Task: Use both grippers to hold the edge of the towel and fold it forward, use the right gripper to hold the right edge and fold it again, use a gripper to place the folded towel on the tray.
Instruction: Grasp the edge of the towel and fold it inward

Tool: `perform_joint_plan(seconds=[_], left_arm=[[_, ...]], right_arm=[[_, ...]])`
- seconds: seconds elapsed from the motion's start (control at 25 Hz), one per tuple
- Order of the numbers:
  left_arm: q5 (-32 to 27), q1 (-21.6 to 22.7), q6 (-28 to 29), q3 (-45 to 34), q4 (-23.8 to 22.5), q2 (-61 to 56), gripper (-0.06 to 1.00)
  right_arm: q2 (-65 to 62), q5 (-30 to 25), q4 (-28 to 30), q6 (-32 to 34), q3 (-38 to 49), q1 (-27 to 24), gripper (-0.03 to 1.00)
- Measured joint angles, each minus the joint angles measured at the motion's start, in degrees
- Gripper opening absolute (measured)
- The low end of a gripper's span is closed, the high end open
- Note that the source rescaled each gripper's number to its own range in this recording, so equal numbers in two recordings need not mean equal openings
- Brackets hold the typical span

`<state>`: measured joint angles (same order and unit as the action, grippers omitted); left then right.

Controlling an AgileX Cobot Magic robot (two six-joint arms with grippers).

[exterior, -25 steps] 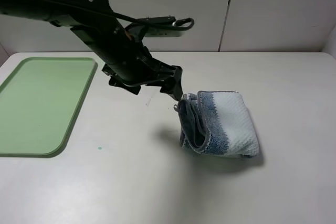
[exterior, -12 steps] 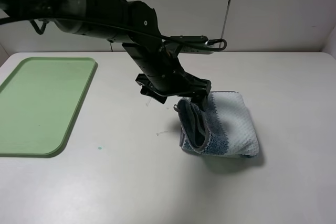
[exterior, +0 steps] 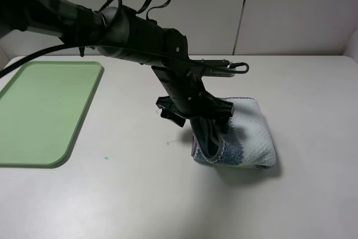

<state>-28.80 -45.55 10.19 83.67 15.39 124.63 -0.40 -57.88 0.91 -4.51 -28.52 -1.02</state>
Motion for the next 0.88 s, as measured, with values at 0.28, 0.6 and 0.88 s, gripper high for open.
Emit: perform_joint_plan(seconds=[0.28,0.6,0.88], left_arm=[[4.22,-0.59,0.51,1.60,0.58,3.59,1.00],[8.67,-0.97,0.53,2.08,2.71,5.27,1.00],[11.39,-1.90,0.53,2.48,3.72,5.99,0.99]], right_arm=[[0.00,-0.04,0.00,0.00,0.00,0.00,1.00],[0.00,-0.06,0.00,0.00,0.00,0.00,1.00],[0.00,-0.06,0.00,0.00,0.00,0.00,1.00]])
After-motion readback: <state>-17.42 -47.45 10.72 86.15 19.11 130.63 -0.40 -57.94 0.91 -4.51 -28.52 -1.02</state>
